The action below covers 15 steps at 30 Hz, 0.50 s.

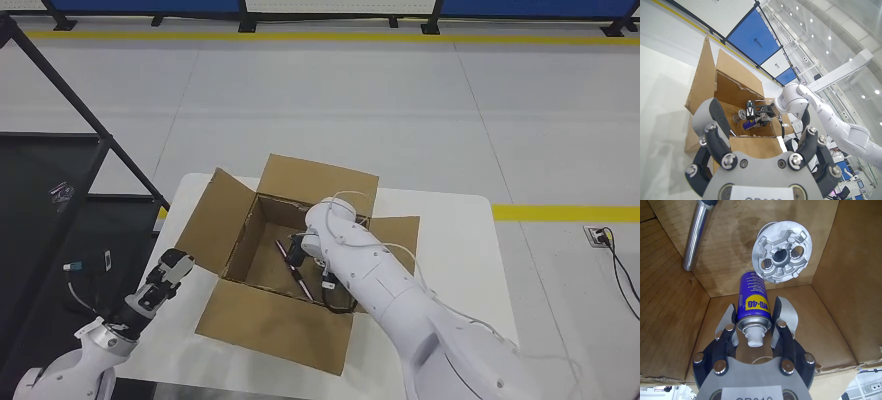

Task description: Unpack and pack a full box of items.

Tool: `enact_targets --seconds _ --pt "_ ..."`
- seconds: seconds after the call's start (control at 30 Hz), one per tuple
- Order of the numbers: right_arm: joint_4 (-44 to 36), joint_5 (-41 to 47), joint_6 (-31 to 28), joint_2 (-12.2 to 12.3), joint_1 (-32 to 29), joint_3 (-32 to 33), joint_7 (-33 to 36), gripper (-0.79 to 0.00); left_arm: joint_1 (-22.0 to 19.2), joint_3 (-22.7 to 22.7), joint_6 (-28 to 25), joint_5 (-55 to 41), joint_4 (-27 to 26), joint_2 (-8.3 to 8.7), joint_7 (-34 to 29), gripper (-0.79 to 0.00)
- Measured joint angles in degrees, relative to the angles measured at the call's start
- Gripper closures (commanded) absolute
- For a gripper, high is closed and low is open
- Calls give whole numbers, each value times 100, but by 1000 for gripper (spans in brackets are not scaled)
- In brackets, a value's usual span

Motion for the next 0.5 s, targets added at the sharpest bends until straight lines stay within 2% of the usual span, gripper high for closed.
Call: enact_targets --seconds 0.07,0.2,0.5 --pt "38 24 24 -27 -1 -58 25 -317 8 -2 -10 2 -3 3 -4 -785" --pt "106 108 34 -69 29 -136 35 0 30 -18 -26 -8 -5 9 -6 -785" --pt "83 259 -103 -55 268 -124 -103 0 56 -37 -44 -28 -7 21 -19 -785"
